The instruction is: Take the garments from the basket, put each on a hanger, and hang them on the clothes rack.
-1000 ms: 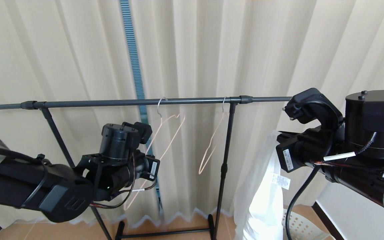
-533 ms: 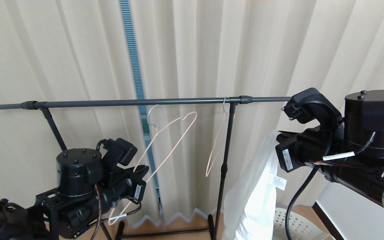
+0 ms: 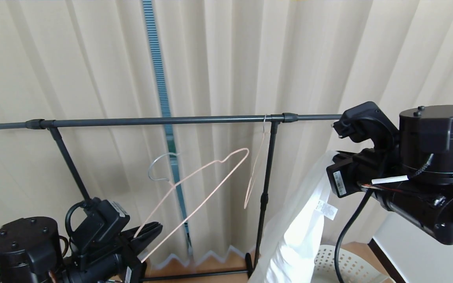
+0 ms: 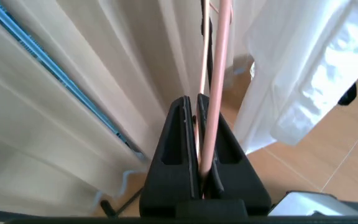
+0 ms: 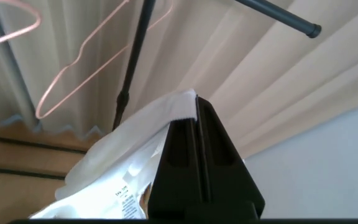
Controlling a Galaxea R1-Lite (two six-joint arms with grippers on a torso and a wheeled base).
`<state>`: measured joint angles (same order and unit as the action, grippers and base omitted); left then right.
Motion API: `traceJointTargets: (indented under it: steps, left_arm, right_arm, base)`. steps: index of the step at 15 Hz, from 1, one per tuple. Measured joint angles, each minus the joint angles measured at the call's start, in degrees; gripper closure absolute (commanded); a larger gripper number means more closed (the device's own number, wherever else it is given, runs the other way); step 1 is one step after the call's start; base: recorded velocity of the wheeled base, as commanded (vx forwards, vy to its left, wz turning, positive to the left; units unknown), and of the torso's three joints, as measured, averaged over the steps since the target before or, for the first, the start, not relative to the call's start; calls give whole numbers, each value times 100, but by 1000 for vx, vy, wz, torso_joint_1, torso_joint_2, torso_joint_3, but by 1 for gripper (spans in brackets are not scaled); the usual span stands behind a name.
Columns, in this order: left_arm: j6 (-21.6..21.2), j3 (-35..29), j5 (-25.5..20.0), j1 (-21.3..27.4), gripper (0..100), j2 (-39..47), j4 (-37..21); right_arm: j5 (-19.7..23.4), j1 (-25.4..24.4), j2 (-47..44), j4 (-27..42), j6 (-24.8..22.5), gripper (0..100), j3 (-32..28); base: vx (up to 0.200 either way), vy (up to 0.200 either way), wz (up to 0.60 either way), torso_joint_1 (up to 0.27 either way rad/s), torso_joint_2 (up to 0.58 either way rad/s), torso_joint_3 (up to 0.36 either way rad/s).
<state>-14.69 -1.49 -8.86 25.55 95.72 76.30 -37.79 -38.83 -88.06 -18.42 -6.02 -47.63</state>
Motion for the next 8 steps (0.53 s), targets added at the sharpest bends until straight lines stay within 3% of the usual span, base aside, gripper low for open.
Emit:
traceJointTargets:
  steps: [2, 8]
  left_arm:
    - [-160, 111, -41, 24, 100, -49, 20]
    - [-20, 146, -332, 496, 100, -116, 6]
  right_arm:
    - [-211, 0, -165, -18, 11, 100, -90]
    - [-650, 83, -658, -684, 0, 100, -226]
  base:
    - [0, 0, 0, 0, 0, 0]
    - [0, 0, 0, 0, 0, 0]
